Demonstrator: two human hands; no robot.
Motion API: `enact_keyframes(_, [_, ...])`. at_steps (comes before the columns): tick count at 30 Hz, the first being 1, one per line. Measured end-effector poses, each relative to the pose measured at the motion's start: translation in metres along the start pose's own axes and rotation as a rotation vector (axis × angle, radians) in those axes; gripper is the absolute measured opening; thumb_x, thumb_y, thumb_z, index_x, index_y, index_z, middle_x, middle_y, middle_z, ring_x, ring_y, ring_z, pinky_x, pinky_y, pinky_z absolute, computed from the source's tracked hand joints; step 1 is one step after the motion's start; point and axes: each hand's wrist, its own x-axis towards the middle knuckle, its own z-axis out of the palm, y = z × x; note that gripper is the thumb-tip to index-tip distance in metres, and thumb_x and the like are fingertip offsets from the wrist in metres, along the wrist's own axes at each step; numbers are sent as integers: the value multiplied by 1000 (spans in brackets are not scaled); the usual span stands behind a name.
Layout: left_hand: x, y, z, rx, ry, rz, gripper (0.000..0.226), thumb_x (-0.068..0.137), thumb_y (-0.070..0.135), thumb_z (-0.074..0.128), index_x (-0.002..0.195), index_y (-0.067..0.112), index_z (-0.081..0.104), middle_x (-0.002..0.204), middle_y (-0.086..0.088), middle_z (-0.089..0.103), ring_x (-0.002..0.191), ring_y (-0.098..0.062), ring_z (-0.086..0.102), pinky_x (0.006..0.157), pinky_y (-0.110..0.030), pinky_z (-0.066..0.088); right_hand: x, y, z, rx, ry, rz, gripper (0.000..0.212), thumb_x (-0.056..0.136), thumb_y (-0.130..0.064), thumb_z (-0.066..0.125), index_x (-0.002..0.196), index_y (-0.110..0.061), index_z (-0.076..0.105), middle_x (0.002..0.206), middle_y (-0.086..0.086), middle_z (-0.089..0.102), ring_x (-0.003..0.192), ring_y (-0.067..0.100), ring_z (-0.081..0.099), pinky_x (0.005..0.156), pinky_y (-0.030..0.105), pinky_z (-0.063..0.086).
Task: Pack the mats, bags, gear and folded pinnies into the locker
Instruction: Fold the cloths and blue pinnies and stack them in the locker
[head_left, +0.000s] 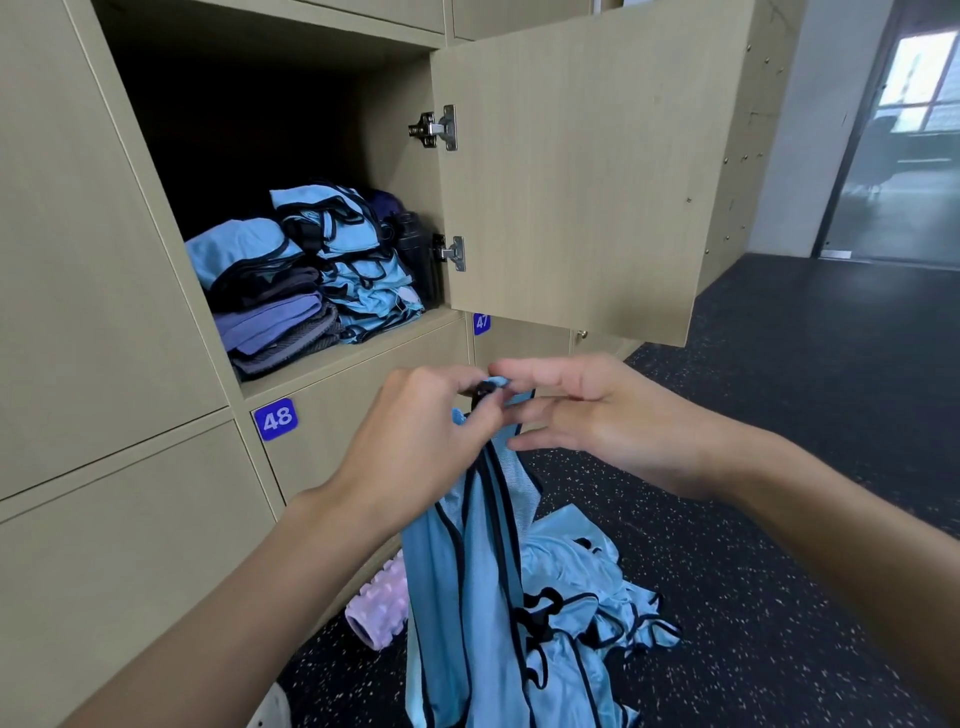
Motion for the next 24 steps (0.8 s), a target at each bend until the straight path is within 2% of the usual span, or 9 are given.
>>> enact_keyframes(2, [0, 0, -1, -13, 8, 24, 19, 93, 34, 53, 83, 34, 69, 73, -3, 70, 43, -13, 44, 45, -31, 39, 0, 2, -1, -140, 55, -18, 49, 95, 14, 37, 133, -12, 56, 107, 2, 63, 100, 11, 66, 94, 28, 54])
enact_keyframes(4, [0, 1, -2, -59, -2, 28, 18, 92, 32, 56, 78, 38, 66, 72, -2, 70, 46, -18, 51, 48, -33, 42, 0, 2, -3, -272, 113, -61, 38, 94, 8, 50, 119, -16, 65, 95, -2, 63, 82, 4, 59, 79, 14, 51])
enact_keyframes(7, [-2, 2, -5, -163, -76, 36, 24, 84, 50, 49, 89, 39, 70, 78, -9, 72, 65, -36, 64, 59, -48, 51, 1, 6, -9, -319, 150, -69, 20, 91, -10, 66, 105, -24, 69, 104, -10, 58, 76, -13, 52, 75, 10, 41])
enact_keyframes(9, [-1, 2, -8, -218, -86, 27, 17, 91, 39, 55, 89, 37, 73, 82, -2, 73, 71, -37, 65, 65, -49, 51, 2, 9, -13, -314, 127, -55, 8, 90, -19, 70, 97, -22, 69, 111, -14, 56, 78, -12, 55, 75, 9, 42])
enact_keyframes(12, [1, -1, -13, -242, -43, 41, 22, 96, 16, 59, 83, 27, 74, 83, 11, 72, 77, -23, 67, 73, -36, 52, 2, 12, -16, -280, 133, -48, 11, 91, -21, 68, 85, -12, 64, 73, -17, 62, 60, -2, 50, 60, 11, 38])
enact_keyframes(14, [3, -4, -17, -254, -28, 45, 23, 96, 16, 61, 79, 27, 72, 82, 14, 72, 76, -9, 67, 72, -25, 51, 2, 14, -19, -263, 198, -55, 15, 93, -21, 65, 81, -13, 61, 69, -5, 58, 58, 6, 42, 56, 16, 34])
enact_keyframes(17, [8, -12, -23, -243, -79, 30, 15, 92, 19, 68, 81, 29, 71, 83, 14, 71, 71, 6, 62, 70, -13, 45, 3, 13, -22, -211, 310, -97, 12, 93, -15, 64, 83, -9, 62, 76, 6, 65, 64, 7, 51, 61, 13, 41])
enact_keyframes(21, [11, -22, -32, -227, -200, 27, 21, 94, 13, 65, 106, 30, 69, 93, 9, 68, 84, -7, 63, 81, -23, 49, -1, 5, -27, -171, 311, -125, 9, 94, -9, 62, 87, -10, 69, 83, -2, 73, 72, -2, 62, 71, 9, 47])
enact_keyframes(24, [10, -24, -33, -244, -167, 49, 32, 95, 5, 62, 103, 36, 66, 107, 3, 68, 91, -2, 61, 87, -16, 45, -6, -2, -28, -163, 213, -149, 14, 94, -7, 61, 85, -12, 70, 82, -1, 73, 73, 2, 61, 72, 11, 48])
